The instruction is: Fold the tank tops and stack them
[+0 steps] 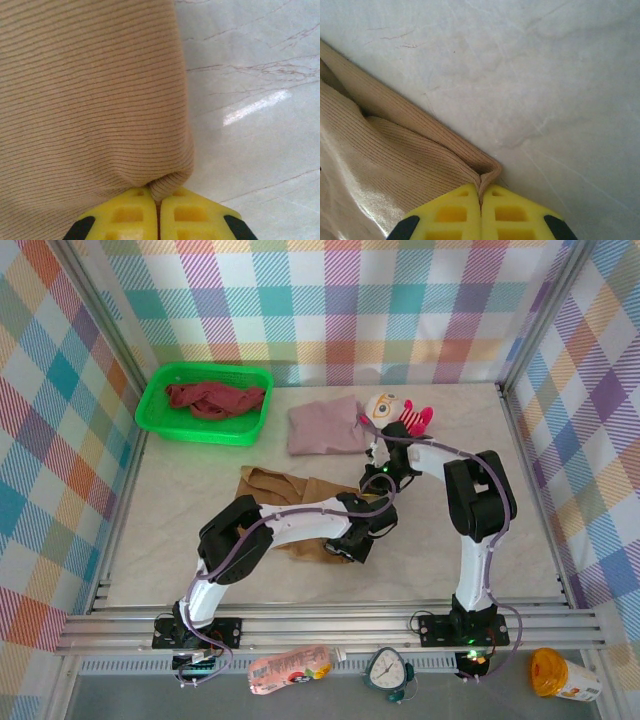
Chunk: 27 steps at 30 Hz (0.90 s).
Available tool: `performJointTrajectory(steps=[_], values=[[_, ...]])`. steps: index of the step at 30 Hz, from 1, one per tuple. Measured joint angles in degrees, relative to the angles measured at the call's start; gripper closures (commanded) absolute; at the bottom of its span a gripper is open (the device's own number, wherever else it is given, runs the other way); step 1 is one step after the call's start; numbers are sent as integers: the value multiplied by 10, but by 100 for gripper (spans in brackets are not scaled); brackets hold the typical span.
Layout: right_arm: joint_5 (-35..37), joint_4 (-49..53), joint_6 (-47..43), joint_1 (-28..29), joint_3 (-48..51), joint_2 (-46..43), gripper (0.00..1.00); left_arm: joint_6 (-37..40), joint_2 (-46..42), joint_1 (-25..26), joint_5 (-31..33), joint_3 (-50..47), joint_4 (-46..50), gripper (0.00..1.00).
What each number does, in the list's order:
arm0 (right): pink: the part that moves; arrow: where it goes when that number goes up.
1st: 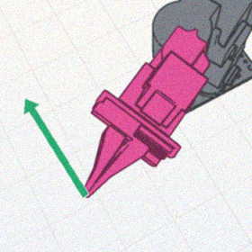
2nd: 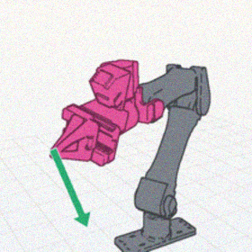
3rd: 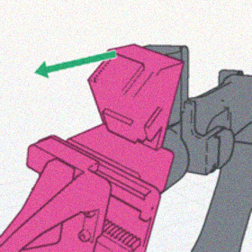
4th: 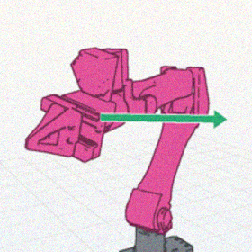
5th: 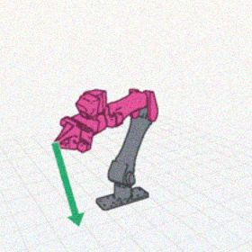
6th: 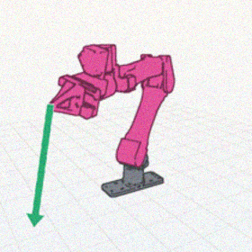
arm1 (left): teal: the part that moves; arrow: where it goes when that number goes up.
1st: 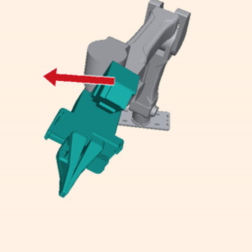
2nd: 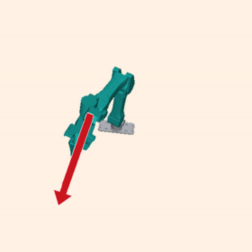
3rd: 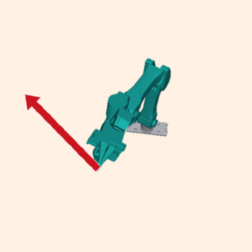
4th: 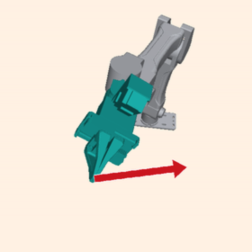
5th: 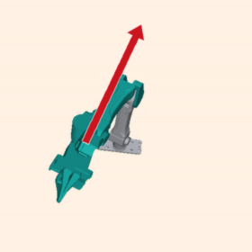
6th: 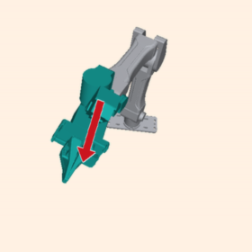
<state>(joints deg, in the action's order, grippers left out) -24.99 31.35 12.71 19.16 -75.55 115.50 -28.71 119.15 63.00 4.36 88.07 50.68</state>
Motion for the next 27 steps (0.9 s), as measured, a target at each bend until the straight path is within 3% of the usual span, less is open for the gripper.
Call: performJointTrajectory(steps=[8,20,27], values=[[18,49,-24,-33,9,-77,99,-8,2,7,-61,51,-1,100],[63,138,-75,-211,62,-197,99,-85,0,33,-165,143,-157,100],[65,162,-68,-226,48,-228,98,-108,8,32,-198,189,-206,100]])
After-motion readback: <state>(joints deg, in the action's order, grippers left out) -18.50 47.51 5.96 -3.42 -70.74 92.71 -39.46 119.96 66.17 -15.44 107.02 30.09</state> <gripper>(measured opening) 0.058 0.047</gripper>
